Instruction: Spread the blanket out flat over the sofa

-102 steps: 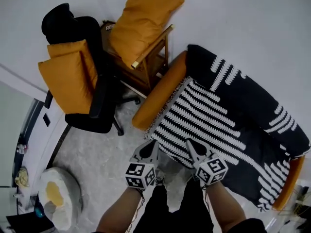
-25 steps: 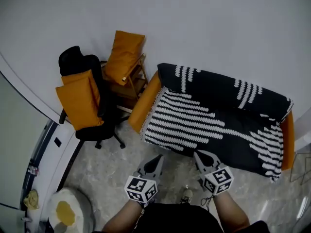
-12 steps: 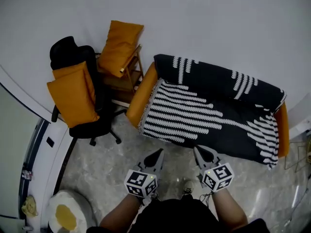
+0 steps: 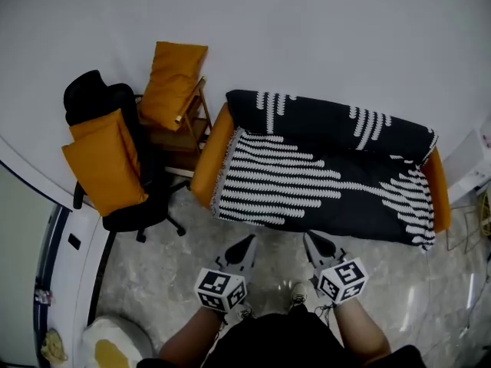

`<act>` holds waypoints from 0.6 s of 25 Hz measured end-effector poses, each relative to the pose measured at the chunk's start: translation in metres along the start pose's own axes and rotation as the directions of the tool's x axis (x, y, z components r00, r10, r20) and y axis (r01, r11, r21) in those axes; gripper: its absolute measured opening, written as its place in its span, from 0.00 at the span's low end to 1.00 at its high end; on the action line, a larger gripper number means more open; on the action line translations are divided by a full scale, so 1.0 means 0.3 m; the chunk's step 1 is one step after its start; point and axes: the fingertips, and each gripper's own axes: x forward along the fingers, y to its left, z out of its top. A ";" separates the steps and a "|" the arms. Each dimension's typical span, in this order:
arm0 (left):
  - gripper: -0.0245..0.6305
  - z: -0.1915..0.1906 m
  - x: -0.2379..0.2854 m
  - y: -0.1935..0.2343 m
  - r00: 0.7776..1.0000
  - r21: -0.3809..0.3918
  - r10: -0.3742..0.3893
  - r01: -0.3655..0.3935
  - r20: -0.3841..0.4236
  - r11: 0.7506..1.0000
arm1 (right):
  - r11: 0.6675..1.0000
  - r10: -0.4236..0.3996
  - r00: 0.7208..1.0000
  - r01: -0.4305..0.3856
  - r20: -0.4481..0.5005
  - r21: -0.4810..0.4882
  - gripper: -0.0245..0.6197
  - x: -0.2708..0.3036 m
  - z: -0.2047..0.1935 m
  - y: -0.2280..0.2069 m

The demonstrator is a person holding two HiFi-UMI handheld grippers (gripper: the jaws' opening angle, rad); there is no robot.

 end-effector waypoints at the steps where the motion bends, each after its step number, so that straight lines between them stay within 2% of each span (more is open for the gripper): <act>1: 0.05 0.000 0.002 -0.005 1.000 0.003 -0.001 0.001 -0.001 1.000 | 1.000 -0.002 1.000 0.002 0.002 0.003 0.04 -0.004 -0.002 -0.003; 15: 0.05 -0.010 0.004 -0.075 1.000 0.022 0.022 -0.022 0.004 1.000 | 1.000 0.023 0.999 -0.024 0.022 0.020 0.04 -0.056 -0.012 -0.037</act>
